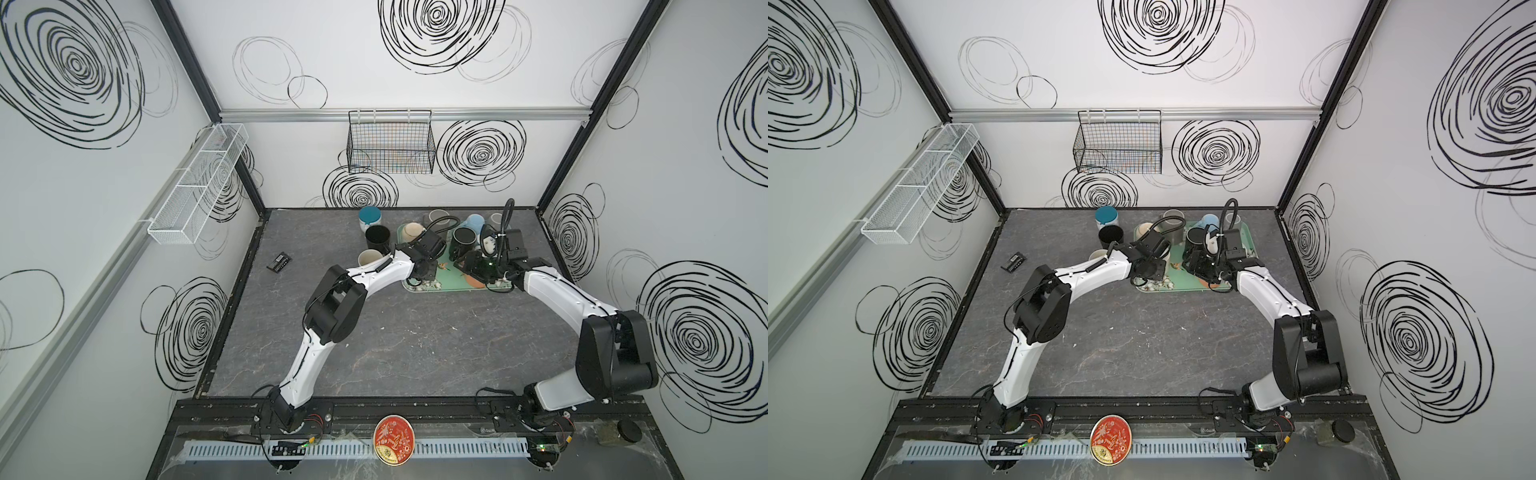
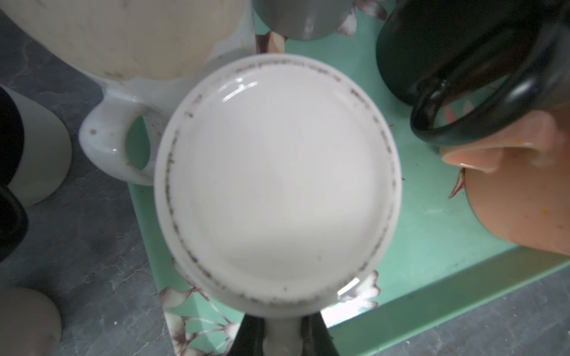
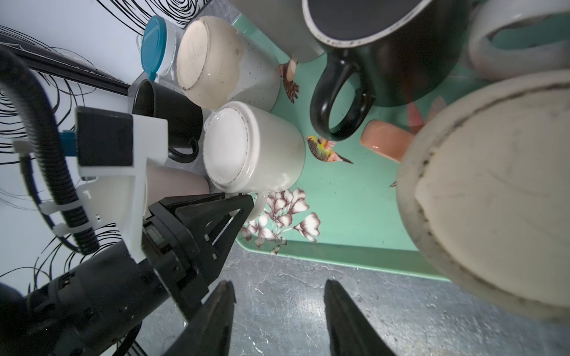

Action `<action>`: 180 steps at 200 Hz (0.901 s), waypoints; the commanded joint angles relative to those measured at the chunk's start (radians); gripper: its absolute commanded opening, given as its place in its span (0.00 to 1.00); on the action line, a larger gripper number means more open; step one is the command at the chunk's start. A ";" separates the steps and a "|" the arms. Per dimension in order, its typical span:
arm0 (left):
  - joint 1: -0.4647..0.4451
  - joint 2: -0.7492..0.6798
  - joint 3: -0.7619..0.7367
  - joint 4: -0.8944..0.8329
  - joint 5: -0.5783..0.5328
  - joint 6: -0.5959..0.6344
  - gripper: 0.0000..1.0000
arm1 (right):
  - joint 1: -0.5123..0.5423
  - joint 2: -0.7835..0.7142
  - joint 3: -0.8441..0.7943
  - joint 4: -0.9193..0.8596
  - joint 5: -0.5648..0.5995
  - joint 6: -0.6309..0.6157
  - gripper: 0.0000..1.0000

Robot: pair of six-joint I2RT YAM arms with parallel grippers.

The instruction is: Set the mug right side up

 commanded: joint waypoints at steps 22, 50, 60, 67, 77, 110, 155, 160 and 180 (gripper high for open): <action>-0.028 -0.024 0.050 -0.035 -0.041 0.064 0.01 | -0.017 -0.049 -0.016 0.044 -0.059 0.115 0.52; -0.028 -0.073 0.032 0.005 -0.006 0.058 0.00 | -0.061 -0.086 -0.048 0.117 -0.126 0.222 0.51; -0.025 -0.097 0.016 0.033 0.014 0.049 0.00 | -0.068 -0.102 -0.043 0.119 -0.124 0.232 0.51; -0.022 -0.118 0.002 0.059 0.031 0.042 0.00 | -0.073 -0.111 -0.037 0.116 -0.122 0.235 0.50; -0.016 -0.144 -0.013 0.092 0.058 0.034 0.00 | -0.081 -0.126 -0.025 0.110 -0.122 0.243 0.50; 0.007 -0.222 -0.016 0.179 0.159 -0.036 0.00 | -0.098 -0.163 -0.003 0.131 -0.146 0.283 0.49; 0.057 -0.370 -0.113 0.444 0.260 -0.135 0.00 | -0.110 -0.214 -0.021 0.302 -0.239 0.417 0.49; 0.064 -0.387 -0.128 0.473 0.266 -0.148 0.00 | -0.110 -0.217 -0.022 0.326 -0.250 0.437 0.49; 0.090 -0.452 -0.188 0.599 0.295 -0.202 0.00 | -0.105 -0.219 -0.023 0.443 -0.302 0.517 0.50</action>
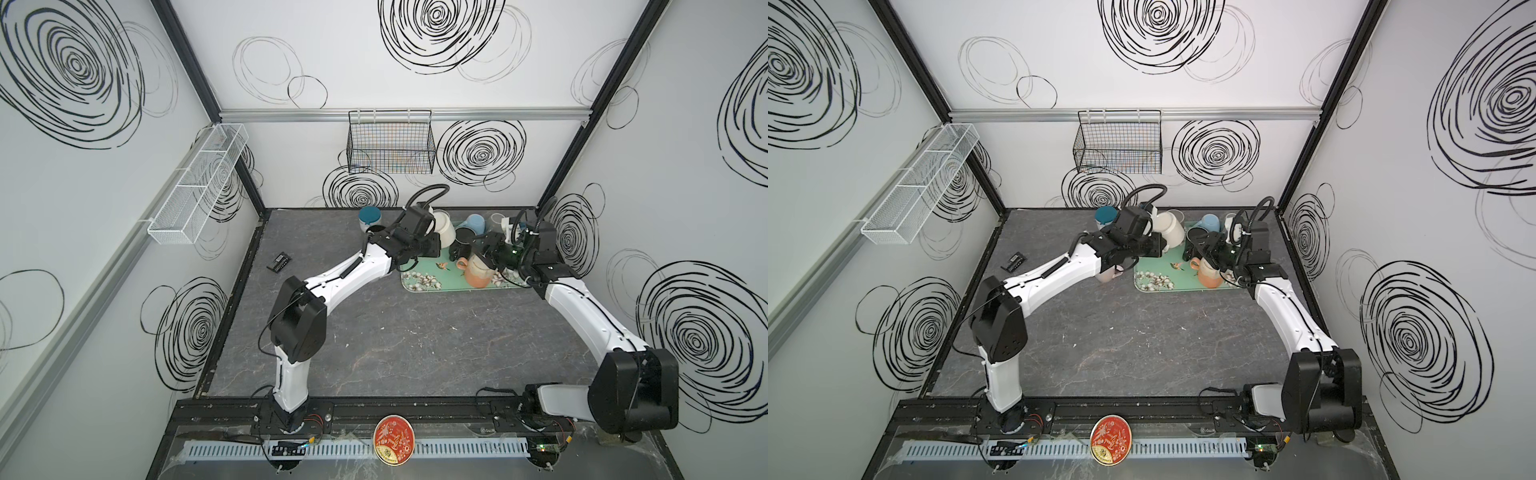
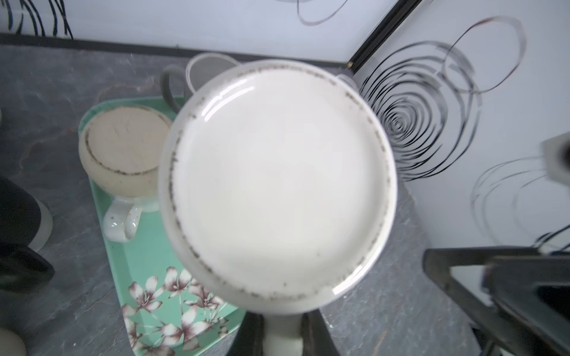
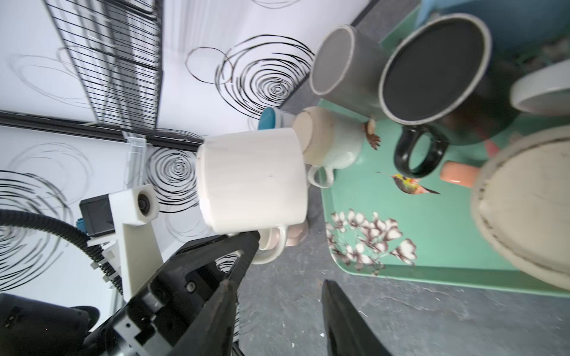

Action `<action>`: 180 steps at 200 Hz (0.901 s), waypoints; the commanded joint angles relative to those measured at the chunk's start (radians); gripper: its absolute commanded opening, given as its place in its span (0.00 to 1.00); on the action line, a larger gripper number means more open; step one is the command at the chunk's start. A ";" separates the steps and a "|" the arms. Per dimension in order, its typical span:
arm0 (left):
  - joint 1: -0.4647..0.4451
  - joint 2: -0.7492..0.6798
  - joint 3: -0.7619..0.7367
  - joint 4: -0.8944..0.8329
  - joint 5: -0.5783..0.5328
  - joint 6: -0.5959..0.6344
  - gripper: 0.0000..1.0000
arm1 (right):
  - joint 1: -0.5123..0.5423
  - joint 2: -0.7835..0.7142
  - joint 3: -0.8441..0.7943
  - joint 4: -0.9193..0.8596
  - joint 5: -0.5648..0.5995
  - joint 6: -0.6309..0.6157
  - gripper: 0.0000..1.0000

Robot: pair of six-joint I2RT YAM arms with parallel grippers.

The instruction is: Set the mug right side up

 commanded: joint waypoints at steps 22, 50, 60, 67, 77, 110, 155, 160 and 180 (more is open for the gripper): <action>0.056 -0.154 -0.102 0.440 0.107 -0.158 0.00 | 0.015 -0.011 0.024 0.290 -0.132 0.183 0.54; 0.050 -0.171 -0.064 0.463 0.163 -0.187 0.00 | 0.030 0.037 0.068 0.421 -0.209 0.252 0.56; 0.048 -0.179 -0.063 0.474 0.169 -0.205 0.00 | 0.039 0.055 0.091 0.462 -0.230 0.271 0.57; 0.048 -0.186 -0.072 0.494 0.174 -0.224 0.00 | 0.048 0.063 0.108 0.476 -0.239 0.275 0.57; 0.048 -0.197 -0.092 0.534 0.178 -0.254 0.00 | 0.059 0.073 0.130 0.480 -0.248 0.275 0.58; 0.048 -0.221 -0.152 0.681 0.191 -0.350 0.00 | 0.074 0.082 0.122 0.509 -0.231 0.313 0.58; 0.039 -0.233 -0.174 0.754 0.208 -0.409 0.00 | 0.074 0.109 0.108 0.599 -0.225 0.387 0.56; 0.037 -0.233 -0.175 0.757 0.210 -0.417 0.00 | 0.074 0.112 0.111 0.606 -0.225 0.391 0.56; 0.023 -0.230 -0.183 0.810 0.216 -0.448 0.00 | 0.073 0.127 0.117 0.630 -0.214 0.411 0.52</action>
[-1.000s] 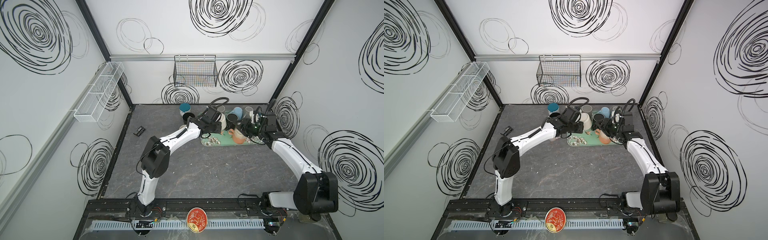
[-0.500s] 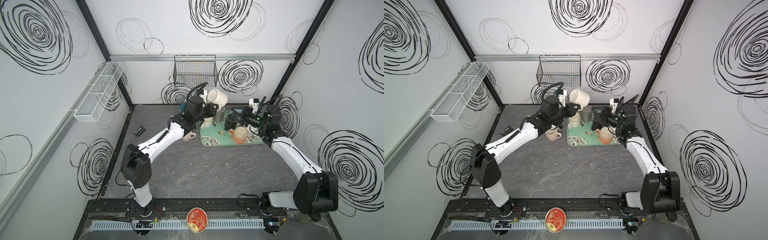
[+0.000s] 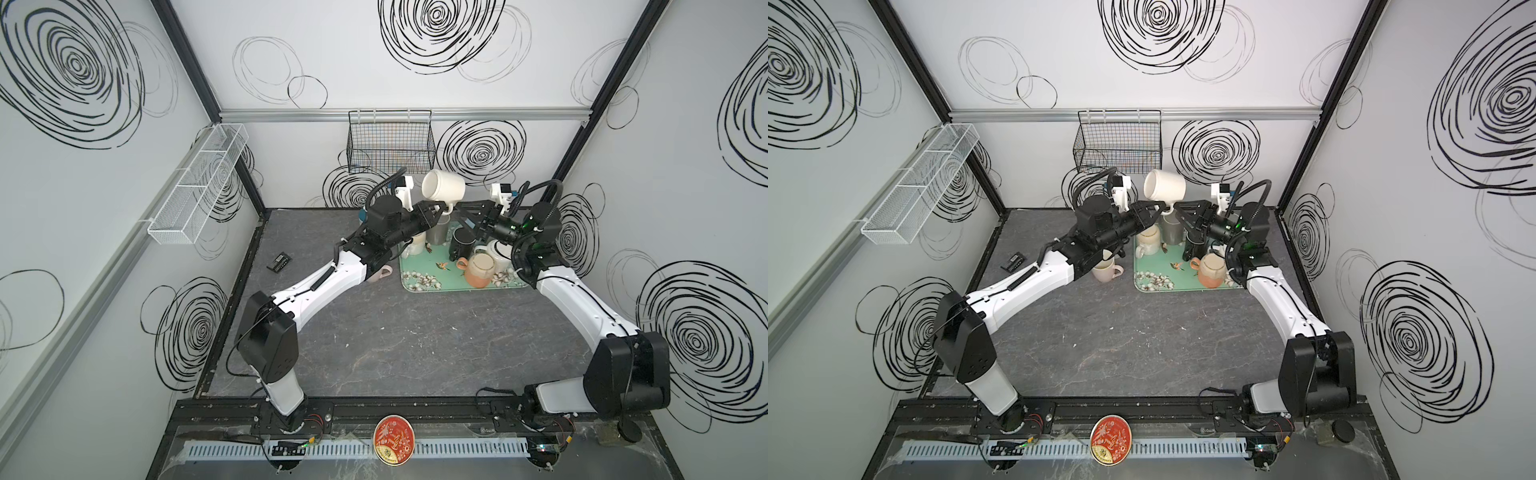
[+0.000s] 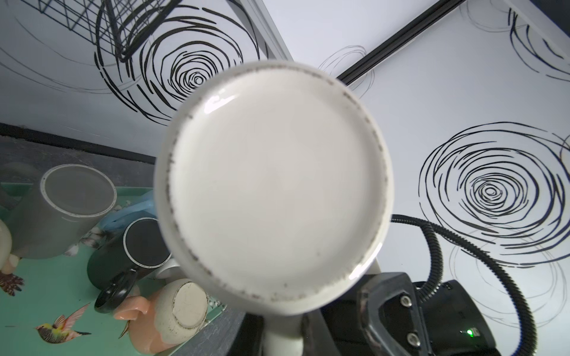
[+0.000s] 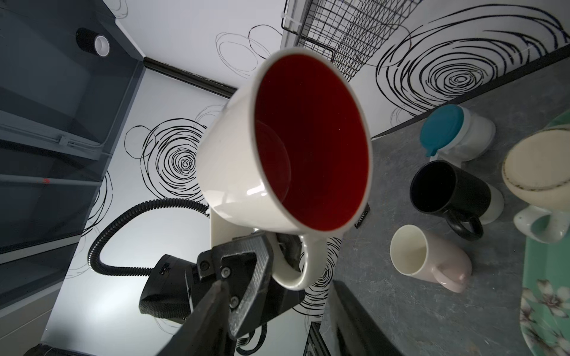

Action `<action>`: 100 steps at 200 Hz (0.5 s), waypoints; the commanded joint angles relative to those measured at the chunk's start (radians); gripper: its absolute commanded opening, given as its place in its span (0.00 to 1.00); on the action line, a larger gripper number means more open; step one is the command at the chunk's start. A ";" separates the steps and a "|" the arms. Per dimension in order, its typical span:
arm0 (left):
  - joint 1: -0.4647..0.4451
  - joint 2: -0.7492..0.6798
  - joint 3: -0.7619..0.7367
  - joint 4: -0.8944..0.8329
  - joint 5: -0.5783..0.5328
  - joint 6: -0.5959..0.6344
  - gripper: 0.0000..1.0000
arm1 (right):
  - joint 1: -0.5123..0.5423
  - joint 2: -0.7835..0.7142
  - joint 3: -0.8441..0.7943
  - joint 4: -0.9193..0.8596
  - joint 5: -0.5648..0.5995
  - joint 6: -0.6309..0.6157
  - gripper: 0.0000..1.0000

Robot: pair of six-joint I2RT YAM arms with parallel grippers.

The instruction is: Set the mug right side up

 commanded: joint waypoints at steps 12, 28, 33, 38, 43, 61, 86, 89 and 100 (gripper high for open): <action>-0.023 -0.063 -0.011 0.274 0.024 -0.073 0.00 | 0.002 0.037 0.021 0.098 -0.001 0.061 0.49; -0.026 -0.063 -0.019 0.299 0.026 -0.090 0.00 | 0.002 0.057 0.038 0.134 -0.011 0.093 0.48; -0.028 -0.061 -0.018 0.303 0.028 -0.094 0.00 | 0.002 0.062 0.041 0.150 -0.011 0.104 0.48; -0.030 -0.061 -0.017 0.305 0.028 -0.095 0.00 | 0.004 0.067 0.043 0.165 -0.011 0.114 0.48; -0.032 -0.060 -0.018 0.306 0.031 -0.098 0.00 | 0.005 0.069 0.045 0.180 -0.010 0.124 0.48; -0.037 -0.054 -0.019 0.318 0.040 -0.111 0.00 | 0.006 0.079 0.052 0.208 -0.009 0.142 0.42; -0.045 -0.038 -0.026 0.330 0.058 -0.130 0.00 | 0.015 0.102 0.063 0.265 -0.017 0.178 0.32; -0.045 -0.036 -0.027 0.334 0.060 -0.134 0.00 | 0.016 0.104 0.063 0.277 -0.016 0.184 0.32; -0.045 -0.031 -0.035 0.340 0.068 -0.146 0.00 | 0.020 0.117 0.065 0.326 -0.017 0.218 0.29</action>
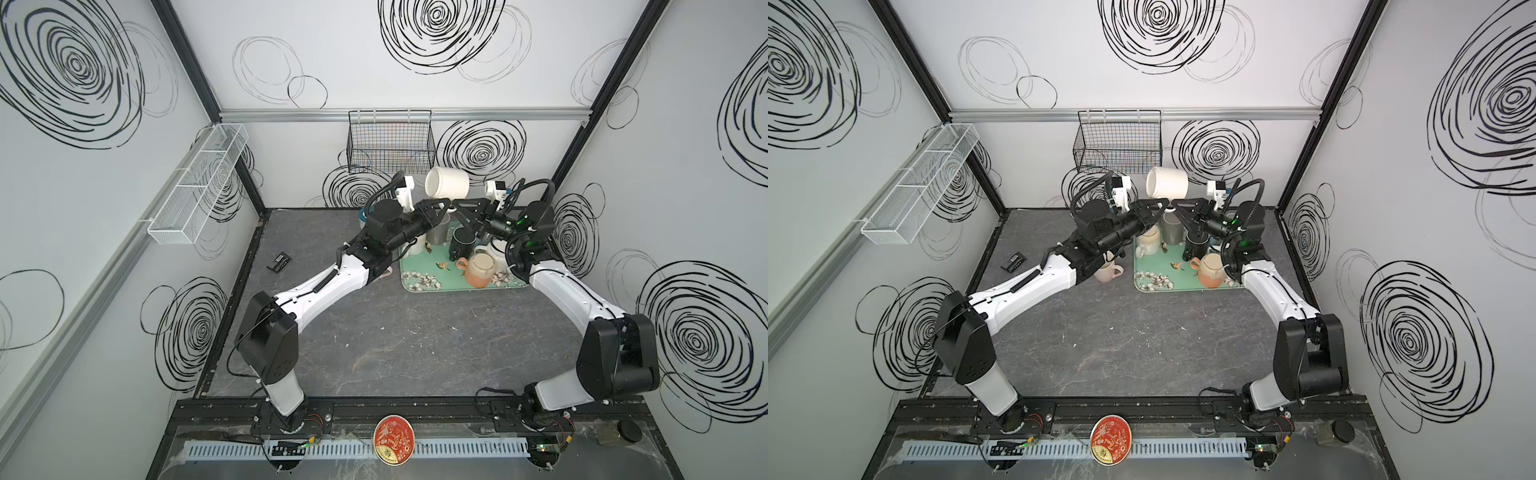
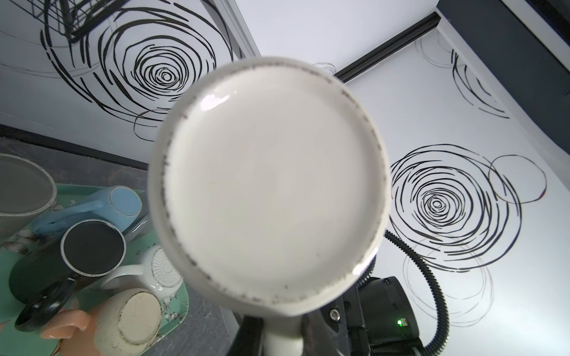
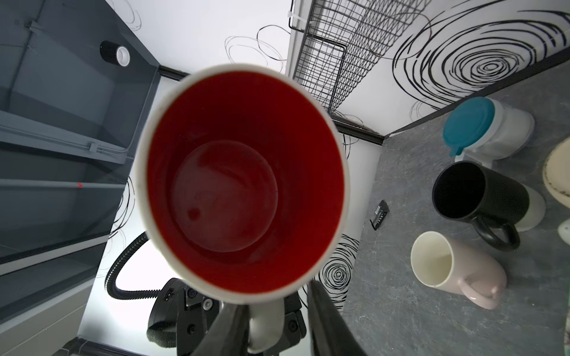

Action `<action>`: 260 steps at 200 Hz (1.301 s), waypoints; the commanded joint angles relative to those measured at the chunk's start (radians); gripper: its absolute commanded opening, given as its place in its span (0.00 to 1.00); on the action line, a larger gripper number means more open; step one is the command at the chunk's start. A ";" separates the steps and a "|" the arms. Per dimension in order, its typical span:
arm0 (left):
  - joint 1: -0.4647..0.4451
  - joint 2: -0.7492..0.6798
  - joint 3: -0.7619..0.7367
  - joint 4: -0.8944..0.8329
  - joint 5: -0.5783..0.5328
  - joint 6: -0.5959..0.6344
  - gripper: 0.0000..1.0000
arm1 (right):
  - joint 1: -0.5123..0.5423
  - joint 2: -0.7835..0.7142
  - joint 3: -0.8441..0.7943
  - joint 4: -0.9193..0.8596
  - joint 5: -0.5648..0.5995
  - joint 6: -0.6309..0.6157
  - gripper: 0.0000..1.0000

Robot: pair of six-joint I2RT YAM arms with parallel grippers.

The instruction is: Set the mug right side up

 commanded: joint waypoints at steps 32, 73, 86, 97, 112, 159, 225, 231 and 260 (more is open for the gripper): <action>-0.018 -0.036 -0.023 0.186 0.065 -0.039 0.00 | 0.020 0.055 0.044 0.265 0.008 0.155 0.22; -0.006 -0.048 -0.025 0.006 0.066 0.013 0.00 | 0.024 0.055 0.045 0.296 0.018 0.108 0.00; -0.003 -0.063 -0.046 -0.022 0.063 0.025 0.00 | 0.031 0.044 0.044 0.291 0.023 0.043 0.00; 0.003 -0.078 -0.069 -0.028 0.063 0.024 0.14 | 0.040 0.033 0.055 0.246 0.022 -0.023 0.00; 0.009 -0.102 -0.098 -0.035 0.063 0.026 0.29 | 0.054 0.026 0.063 0.216 0.031 -0.078 0.00; 0.036 -0.174 -0.157 -0.061 0.053 0.048 0.50 | 0.077 0.034 0.048 0.321 0.100 -0.078 0.00; 0.161 -0.382 -0.300 -0.313 0.005 0.140 0.53 | 0.160 -0.023 0.136 -0.158 0.147 -0.652 0.00; 0.187 -0.407 -0.321 -0.353 -0.001 0.143 0.53 | 0.191 -0.032 0.170 -0.291 0.172 -0.787 0.00; 0.369 -0.549 -0.478 -0.482 -0.017 0.092 0.52 | 0.346 -0.015 0.277 -0.672 0.315 -1.242 0.00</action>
